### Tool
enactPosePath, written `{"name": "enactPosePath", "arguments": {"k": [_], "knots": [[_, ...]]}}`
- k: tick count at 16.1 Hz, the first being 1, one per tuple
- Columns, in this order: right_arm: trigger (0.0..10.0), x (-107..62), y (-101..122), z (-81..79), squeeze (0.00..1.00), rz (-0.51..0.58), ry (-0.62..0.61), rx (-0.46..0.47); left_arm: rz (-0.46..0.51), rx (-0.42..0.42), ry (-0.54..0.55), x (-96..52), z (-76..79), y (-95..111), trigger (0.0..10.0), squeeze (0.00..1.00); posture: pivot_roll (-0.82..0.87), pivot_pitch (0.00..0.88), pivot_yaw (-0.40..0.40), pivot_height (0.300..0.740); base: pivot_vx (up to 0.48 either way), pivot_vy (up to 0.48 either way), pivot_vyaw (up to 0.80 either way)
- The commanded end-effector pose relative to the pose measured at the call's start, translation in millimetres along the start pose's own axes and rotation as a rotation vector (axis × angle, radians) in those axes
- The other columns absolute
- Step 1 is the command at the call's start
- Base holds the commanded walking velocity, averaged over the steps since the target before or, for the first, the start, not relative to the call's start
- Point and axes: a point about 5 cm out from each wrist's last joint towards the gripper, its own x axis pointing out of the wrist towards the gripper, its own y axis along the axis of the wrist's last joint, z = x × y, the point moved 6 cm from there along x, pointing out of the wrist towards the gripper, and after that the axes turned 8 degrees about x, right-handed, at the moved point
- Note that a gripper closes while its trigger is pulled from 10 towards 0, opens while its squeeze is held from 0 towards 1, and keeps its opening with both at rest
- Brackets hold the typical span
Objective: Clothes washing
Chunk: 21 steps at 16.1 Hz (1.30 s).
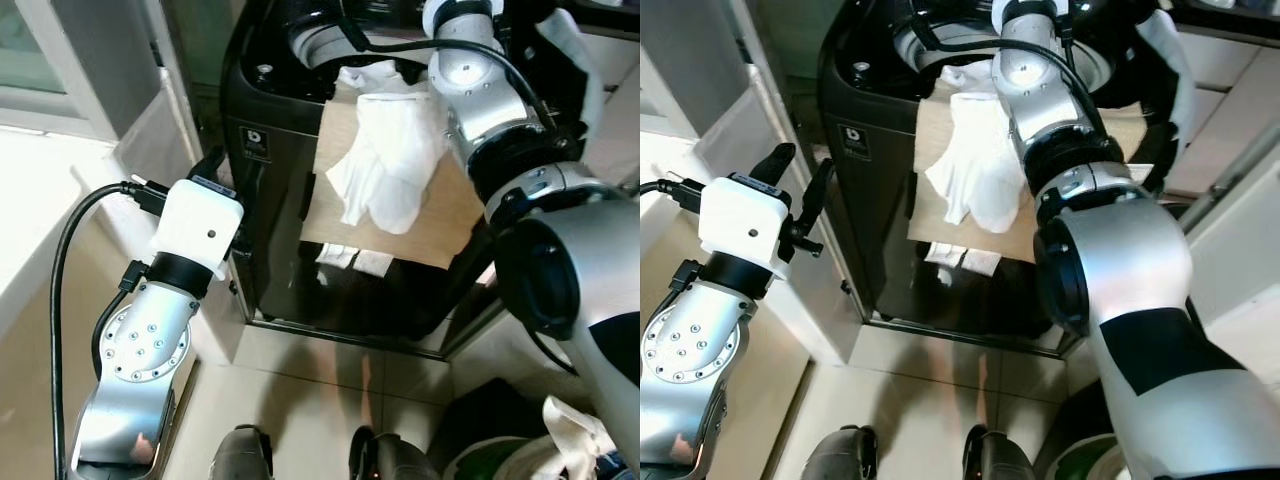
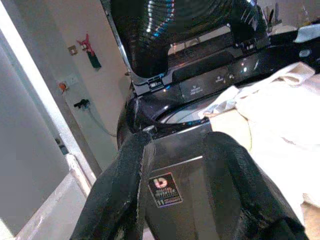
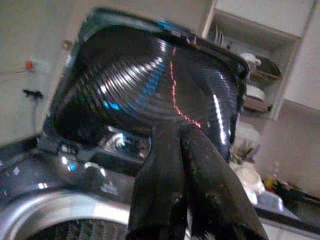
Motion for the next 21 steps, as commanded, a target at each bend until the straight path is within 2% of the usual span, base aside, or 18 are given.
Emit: {"name": "enactPosePath", "arguments": {"k": [1, 2, 3, 4, 5, 6, 7, 8, 9, 10, 11, 12, 13, 16, 17, 18, 21], "knots": [[10.0, -8.7, -18, 5.4, 0.00, -0.029, -0.033, 0.065, 0.002, 0.003, 0.011, 0.5, -0.6, -1, 10.0, 0.00, 0.24, 0.085, -0.066, 0.740, 0.000, 0.000, 0.00], [10.0, -24.0, -46, 6.7, 0.00, -0.086, -0.049, 0.130, 0.002, -0.001, 0.014, 0.5, -0.2, -2, 10.0, 0.00, 0.23, 0.085, -0.067, 0.740, 0.000, 0.000, 0.00], [10.0, -48.3, -82, -0.5, 1.00, -0.171, -0.031, 0.182, 0.001, -0.006, 0.010, 1.2, 0.8, -3, 10.0, 0.00, 0.21, 0.084, -0.055, 0.740, 0.000, 0.000, 0.00], [10.0, -57.2, -93, -4.9, 1.00, -0.199, -0.015, 0.194, 0.001, -0.009, 0.008, 1.3, 0.9, -3, 10.0, 0.00, 0.21, 0.083, -0.052, 0.740, 0.000, 0.000, 0.00], [10.0, -74.3, -116, -9.9, 1.00, -0.273, -0.003, 0.201, 0.004, -0.010, -0.001, 1.5, 2.0, -3, 10.0, 0.00, 0.20, 0.087, -0.044, 0.740, 0.000, 0.000, 0.00], [10.0, -81.9, -126, -12.2, 1.00, -0.312, 0.000, 0.214, 0.004, -0.011, -0.006, 1.7, 2.6, -3, 10.0, 0.00, 0.20, 0.087, -0.032, 0.740, 0.000, 0.000, 0.00], [10.0, -96.7, -142, -20.8, 1.00, -0.360, 0.051, 0.191, 0.010, -0.017, -0.021, 3.2, 6.1, -3, 10.0, 0.00, 0.20, 0.085, -0.027, 0.740, 0.000, 0.000, 0.00], [10.0, -103.4, -149, -23.1, 1.00, -0.392, 0.067, 0.166, 0.013, -0.019, -0.027, 3.6, 7.7, -2, 10.0, 0.00, 0.20, 0.085, -0.025, 0.740, 0.000, 0.000, 0.00], [10.0, -116.7, -165, -27.6, 1.00, -0.468, 0.082, 0.179, 0.013, -0.025, -0.037, 3.3, 9.7, -2, 10.0, 0.00, 0.21, 0.084, -0.028, 0.740, 0.000, 0.000, 0.00], [10.0, -117.8, -165, -29.6, 1.00, -0.471, 0.091, 0.177, 0.001, -0.038, -0.041, 3.0, 10.4, -5, 10.0, 0.00, 0.21, 0.084, -0.029, 0.740, 0.000, 0.000, 0.00], [10.0, -117.2, -164, -31.6, 1.00, -0.471, 0.099, 0.177, -0.084, -0.145, -0.122, -0.9, 25.5, -19, 10.0, 0.00, 0.21, 0.084, -0.032, 0.740, 0.000, 0.000, 0.00], [10.0, -116.8, -164, -31.7, 1.00, -0.473, 0.099, 0.177, -0.122, -0.200, -0.174, -4.1, 35.2, -25, 10.0, 0.00, 0.21, 0.083, -0.034, 0.740, 0.000, 0.000, 0.00], [10.0, -116.1, -164, -32.6, 1.00, -0.474, 0.103, 0.181, -0.149, -0.267, -0.277, -13.6, 52.9, -28, 10.0, 0.00, 0.22, 0.082, -0.039, 0.740, 0.000, 0.000, 0.00], [10.0, -116.4, -165, -35.3, 1.00, -0.489, 0.123, 0.176, -0.117, -0.347, -0.325, -21.9, 59.5, -15, 10.0, 0.00, 0.23, 0.087, -0.050, 0.740, 0.000, 0.000, 0.00], [10.0, -119.5, -170, -34.4, 1.00, -0.520, 0.123, 0.163, -0.094, -0.345, -0.353, -27.7, 63.6, -5, 10.0, 0.00, 0.24, 0.103, -0.053, 0.740, 0.000, 0.000, 0.00], [10.0, -121.4, -171, -36.8, 1.00, -0.527, 0.146, 0.143, -0.087, -0.331, -0.340, -31.7, 61.3, 0, 10.0, 0.00, 0.27, 0.136, -0.054, 0.740, 0.000, 0.000, 0.00], [10.0, -121.3, -171, -36.9, 1.00, -0.517, 0.163, 0.085, -0.104, -0.337, -0.312, -40.1, 55.5, 5, 10.0, 0.00, 0.29, 0.169, -0.058, 0.740, 0.000, 0.000, 0.00]]}}
